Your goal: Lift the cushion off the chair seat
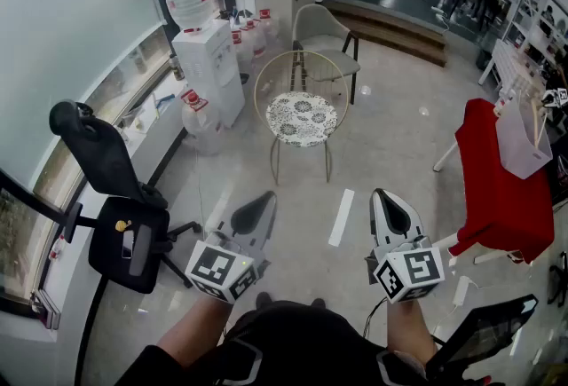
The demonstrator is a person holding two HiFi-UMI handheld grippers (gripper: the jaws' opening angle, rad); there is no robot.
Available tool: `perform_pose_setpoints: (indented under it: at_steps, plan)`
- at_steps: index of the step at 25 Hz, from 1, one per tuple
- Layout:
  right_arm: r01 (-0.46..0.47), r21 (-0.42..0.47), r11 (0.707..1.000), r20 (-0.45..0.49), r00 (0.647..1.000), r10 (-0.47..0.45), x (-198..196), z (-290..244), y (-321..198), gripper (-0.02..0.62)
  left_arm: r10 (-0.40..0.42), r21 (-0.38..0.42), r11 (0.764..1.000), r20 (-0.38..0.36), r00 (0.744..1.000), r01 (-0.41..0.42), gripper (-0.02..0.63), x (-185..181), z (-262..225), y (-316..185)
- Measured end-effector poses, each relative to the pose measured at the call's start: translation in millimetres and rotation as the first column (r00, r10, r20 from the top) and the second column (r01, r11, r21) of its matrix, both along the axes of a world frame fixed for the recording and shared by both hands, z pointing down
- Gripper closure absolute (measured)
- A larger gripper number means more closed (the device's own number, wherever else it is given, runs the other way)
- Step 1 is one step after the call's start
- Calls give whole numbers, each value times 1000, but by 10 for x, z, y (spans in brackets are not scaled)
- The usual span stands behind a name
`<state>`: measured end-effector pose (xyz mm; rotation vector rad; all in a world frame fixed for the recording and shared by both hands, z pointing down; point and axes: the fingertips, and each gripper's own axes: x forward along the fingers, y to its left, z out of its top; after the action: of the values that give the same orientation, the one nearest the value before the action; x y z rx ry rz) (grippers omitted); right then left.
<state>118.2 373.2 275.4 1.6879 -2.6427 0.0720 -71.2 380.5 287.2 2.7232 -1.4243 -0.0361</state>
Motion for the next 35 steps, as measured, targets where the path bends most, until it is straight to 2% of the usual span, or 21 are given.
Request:
perform_pose_setpoints:
  at_steps: [11, 18, 28, 35]
  plan:
    - [-4, -8, 1000, 10, 1000, 4, -37, 13, -70, 592, 5, 2, 1000, 9, 1000, -5, 598, -11, 0, -57]
    - [-4, 6, 1000, 49, 999, 3, -148, 10, -110, 592, 12, 0, 1000, 11, 1000, -12, 598, -99, 18, -80]
    - [-14, -25, 1000, 28, 1000, 15, -664, 124, -254, 571, 23, -5, 1000, -2, 1000, -23, 598, -596, 87, -208]
    - [-61, -47, 997, 19, 998, 62, -935, 188, -341, 563, 53, -24, 998, -23, 998, -53, 598, -933, 222, -357]
